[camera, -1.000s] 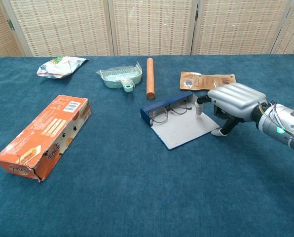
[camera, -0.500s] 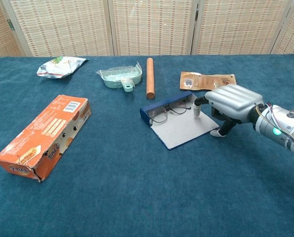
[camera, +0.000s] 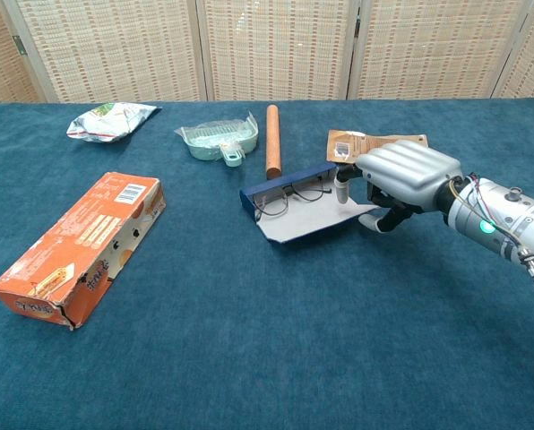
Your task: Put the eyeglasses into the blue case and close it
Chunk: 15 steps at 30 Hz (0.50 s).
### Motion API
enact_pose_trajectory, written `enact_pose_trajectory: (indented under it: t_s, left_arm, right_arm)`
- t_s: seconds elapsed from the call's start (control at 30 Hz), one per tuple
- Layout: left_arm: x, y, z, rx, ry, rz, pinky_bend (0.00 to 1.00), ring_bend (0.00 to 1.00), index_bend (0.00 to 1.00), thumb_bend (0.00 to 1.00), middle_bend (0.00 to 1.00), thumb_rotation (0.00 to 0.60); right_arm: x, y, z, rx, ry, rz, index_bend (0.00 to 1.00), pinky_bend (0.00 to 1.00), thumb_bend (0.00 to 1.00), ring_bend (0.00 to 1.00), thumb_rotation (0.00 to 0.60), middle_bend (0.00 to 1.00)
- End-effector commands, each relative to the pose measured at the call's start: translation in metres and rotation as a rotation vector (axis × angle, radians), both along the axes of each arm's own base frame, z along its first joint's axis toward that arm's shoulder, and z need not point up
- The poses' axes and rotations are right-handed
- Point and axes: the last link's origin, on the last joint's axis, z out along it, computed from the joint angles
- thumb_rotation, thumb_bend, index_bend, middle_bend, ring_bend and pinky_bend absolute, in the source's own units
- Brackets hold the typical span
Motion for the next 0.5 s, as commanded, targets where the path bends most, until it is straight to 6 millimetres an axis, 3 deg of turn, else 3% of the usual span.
enact_pose_trajectory:
  t_s: [0.03,0.27,0.5]
  left_arm:
    - [0.000,0.001,0.000,-0.001,0.001,0.000,0.24,0.15,0.25,0.19,0.14,0.600]
    - [0.000,0.002,-0.001,-0.003,0.004,0.001,0.24,0.15,0.25,0.19,0.14,0.600]
    - [-0.002,0.000,0.001,0.000,0.005,0.010,0.24,0.15,0.25,0.19,0.14,0.600]
  right_arm:
    - [0.006,-0.001,-0.001,-0.001,-0.009,0.011,0.39,0.98,0.38,1.00,0.600,0.98]
    - [0.021,-0.005,-0.008,0.001,-0.027,0.031,0.42,0.98,0.40,1.00,0.600,0.98]
    - [0.019,-0.003,-0.011,0.003,-0.030,0.038,0.70,0.99,0.51,1.00,0.600,1.00]
